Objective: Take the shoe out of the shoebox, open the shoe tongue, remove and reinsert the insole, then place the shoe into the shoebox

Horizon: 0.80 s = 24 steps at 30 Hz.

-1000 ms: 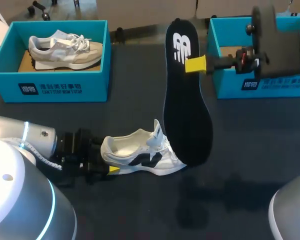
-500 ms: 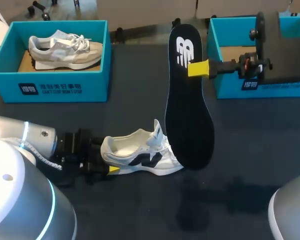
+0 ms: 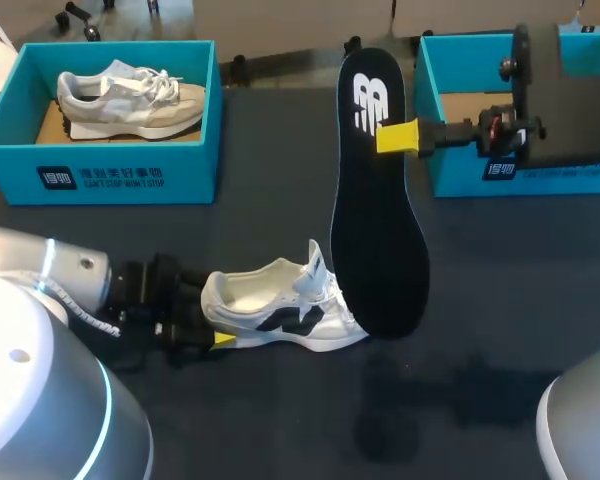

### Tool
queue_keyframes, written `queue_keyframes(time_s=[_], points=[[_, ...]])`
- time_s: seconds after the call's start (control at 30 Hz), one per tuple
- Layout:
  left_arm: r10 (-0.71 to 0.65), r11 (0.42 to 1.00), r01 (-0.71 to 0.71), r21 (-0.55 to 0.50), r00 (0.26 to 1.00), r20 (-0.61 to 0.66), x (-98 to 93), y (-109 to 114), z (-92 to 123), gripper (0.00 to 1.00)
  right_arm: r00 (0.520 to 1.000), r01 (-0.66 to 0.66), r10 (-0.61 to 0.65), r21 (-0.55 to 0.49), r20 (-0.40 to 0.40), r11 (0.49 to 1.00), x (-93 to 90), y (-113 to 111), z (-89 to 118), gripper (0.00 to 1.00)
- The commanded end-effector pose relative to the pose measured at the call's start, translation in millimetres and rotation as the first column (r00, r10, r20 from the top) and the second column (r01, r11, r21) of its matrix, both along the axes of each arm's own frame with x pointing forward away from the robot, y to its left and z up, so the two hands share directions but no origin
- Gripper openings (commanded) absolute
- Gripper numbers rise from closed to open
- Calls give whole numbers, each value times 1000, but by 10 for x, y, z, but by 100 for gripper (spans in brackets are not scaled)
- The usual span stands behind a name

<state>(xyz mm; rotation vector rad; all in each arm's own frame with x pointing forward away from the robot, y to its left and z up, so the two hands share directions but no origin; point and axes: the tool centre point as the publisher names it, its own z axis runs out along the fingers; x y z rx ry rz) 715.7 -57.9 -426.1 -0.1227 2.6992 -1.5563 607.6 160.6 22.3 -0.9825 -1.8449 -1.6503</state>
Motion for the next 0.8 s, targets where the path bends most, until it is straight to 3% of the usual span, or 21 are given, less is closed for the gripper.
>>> queue_keyframes(time_s=[0.03, 0.8], points=[[-5, 1000, 5, 17, 1000, -5, 15, 35, 70, 100, 1000, 2, -2, -2, -3, 1000, 13, 35, -6, 0], [-107, 950, 109, 291, 994, -21, 27, 296, 408, 100, 1000, 2, -2, -2, -3, 1000, 13, 35, -6, 0]])
